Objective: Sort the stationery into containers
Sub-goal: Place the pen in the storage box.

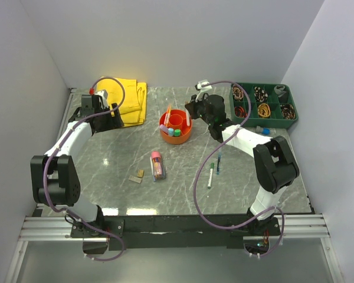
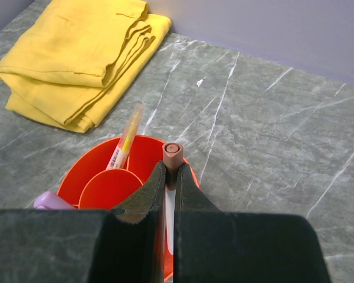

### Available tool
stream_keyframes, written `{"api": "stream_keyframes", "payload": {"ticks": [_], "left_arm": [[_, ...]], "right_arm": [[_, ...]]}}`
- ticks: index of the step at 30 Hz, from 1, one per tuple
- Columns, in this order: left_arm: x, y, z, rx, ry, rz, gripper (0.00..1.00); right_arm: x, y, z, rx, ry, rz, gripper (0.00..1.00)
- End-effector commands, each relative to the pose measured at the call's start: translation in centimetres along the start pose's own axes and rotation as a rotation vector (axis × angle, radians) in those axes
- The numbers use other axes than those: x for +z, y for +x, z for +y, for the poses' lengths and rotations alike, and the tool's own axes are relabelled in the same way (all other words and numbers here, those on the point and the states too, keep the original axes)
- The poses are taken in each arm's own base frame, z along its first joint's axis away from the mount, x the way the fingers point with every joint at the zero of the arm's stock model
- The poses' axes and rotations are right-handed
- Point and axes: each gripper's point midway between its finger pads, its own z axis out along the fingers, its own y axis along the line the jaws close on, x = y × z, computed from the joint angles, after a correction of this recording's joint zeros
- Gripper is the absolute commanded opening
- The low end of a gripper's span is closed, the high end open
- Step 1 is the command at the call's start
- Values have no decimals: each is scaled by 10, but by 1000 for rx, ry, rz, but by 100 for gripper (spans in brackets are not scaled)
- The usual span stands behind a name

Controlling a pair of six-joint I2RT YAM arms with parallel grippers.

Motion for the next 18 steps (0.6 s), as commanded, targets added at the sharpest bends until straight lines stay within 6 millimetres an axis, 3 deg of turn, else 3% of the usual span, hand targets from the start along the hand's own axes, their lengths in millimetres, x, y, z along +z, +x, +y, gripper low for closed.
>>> {"api": "stream_keyframes", "payload": {"ticks": [1,8,11,12,13,18], "left_arm": [[-5,-10,-3,2,16,-41,82],[-5,-8,-2,1,12,-41,82],[-6,-8,-2,3,12,-41,82],[-6,-8,-2,3,13,-42,82],[-6,-7,-2,3,12,-39,82],[-9,-10,-4,-1,20,-52,82]], "right_arm": [[-3,-27,6,6,0,-67,0],[-3,-16,6,8,-4,-34,4],[-4,-14,10,6,-9,-31,17],[-4,-12,9,6,-9,-25,29],[-5,-12,9,5,-8,-23,33],[-13,-20,11,-2,-7,-28,40]]}}
